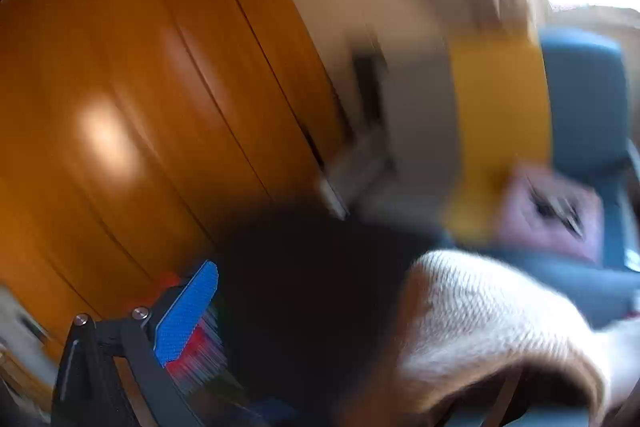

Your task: Fold clothes

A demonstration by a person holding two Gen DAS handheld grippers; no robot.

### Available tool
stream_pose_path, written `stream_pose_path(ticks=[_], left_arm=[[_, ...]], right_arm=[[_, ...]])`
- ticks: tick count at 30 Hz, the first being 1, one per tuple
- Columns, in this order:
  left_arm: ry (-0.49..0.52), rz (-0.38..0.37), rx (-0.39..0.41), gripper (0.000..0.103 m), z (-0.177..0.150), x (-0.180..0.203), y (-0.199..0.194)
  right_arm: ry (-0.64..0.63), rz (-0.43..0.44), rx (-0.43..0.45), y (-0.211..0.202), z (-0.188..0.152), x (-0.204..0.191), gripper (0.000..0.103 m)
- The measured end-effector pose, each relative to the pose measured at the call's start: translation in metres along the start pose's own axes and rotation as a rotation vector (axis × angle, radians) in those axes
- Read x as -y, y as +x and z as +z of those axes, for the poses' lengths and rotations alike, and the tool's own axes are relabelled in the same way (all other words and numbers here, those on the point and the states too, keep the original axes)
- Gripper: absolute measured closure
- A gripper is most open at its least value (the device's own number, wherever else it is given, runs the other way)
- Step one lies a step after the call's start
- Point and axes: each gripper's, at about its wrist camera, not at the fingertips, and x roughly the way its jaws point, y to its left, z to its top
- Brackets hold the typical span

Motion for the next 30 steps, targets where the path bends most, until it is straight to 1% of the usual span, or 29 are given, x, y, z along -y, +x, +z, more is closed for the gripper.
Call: stream_pose_path(ticks=[2,3,4,6,7,9,11,13,15,18,20,21,23,25,26,27,29,30], left_arm=[[-0.032,0.022,-0.003,0.029,-0.003,-0.019,-0.004],[-0.048,0.028,-0.006,0.029,-0.005,-0.03,-0.006],[-0.065,0.032,-0.009,0.029,-0.008,-0.041,-0.009],[-0.092,0.019,-0.028,0.029,-0.013,-0.057,-0.008],[-0.098,0.012,-0.04,0.03,-0.014,-0.06,-0.003],[-0.094,-0.008,-0.061,0.03,-0.015,-0.06,0.007],[-0.062,-0.045,-0.086,0.03,-0.018,-0.051,0.015],[-0.023,-0.095,-0.117,0.03,-0.025,-0.035,0.021],[0.007,-0.143,-0.157,0.03,-0.027,-0.017,0.038],[0.044,-0.203,-0.219,0.029,-0.031,0.009,0.058],[0.06,-0.243,-0.265,0.03,-0.032,0.026,0.072],[0.068,-0.249,-0.291,0.03,-0.034,0.035,0.08],[0.083,-0.251,-0.343,0.03,-0.039,0.05,0.096],[0.097,-0.249,-0.396,0.03,-0.047,0.066,0.107],[0.107,-0.242,-0.422,0.03,-0.052,0.072,0.111],[0.128,-0.21,-0.439,0.03,-0.058,0.079,0.114],[0.179,-0.132,-0.469,0.041,-0.071,0.093,0.118],[0.198,-0.093,-0.482,0.059,-0.076,0.097,0.124]], right_arm=[[-0.01,-0.087,-0.208,0.078,-0.006,0.007,0.0],[-0.02,-0.121,-0.296,0.112,-0.011,0.008,0.0],[-0.037,-0.127,-0.337,0.131,-0.023,0.007,0.0],[-0.032,-0.112,-0.394,0.158,-0.063,0.012,0.0],[-0.014,-0.091,-0.41,0.159,-0.078,0.018,0.0],[0.019,-0.047,-0.427,0.161,-0.097,0.025,0.0],[0.037,-0.016,-0.408,0.146,-0.113,0.03,0.0],[0.072,0.009,-0.366,0.119,-0.132,0.036,0.0],[0.13,0.011,-0.312,0.091,-0.136,0.064,0.0],[0.223,-0.06,-0.235,0.055,-0.164,0.107,0.0],[0.303,-0.112,-0.206,0.037,-0.192,0.137,0.0],[0.328,-0.135,-0.201,0.033,-0.204,0.144,0.0],[0.383,-0.183,-0.194,0.025,-0.231,0.164,0.0],[0.426,-0.193,-0.187,0.019,-0.252,0.18,0.0],[0.445,-0.195,-0.179,0.016,-0.269,0.189,0.0],[0.456,-0.198,-0.172,0.015,-0.278,0.194,0.0],[0.475,-0.186,-0.155,0.015,-0.291,0.204,0.0],[0.484,-0.178,-0.139,0.016,-0.297,0.207,0.0]])
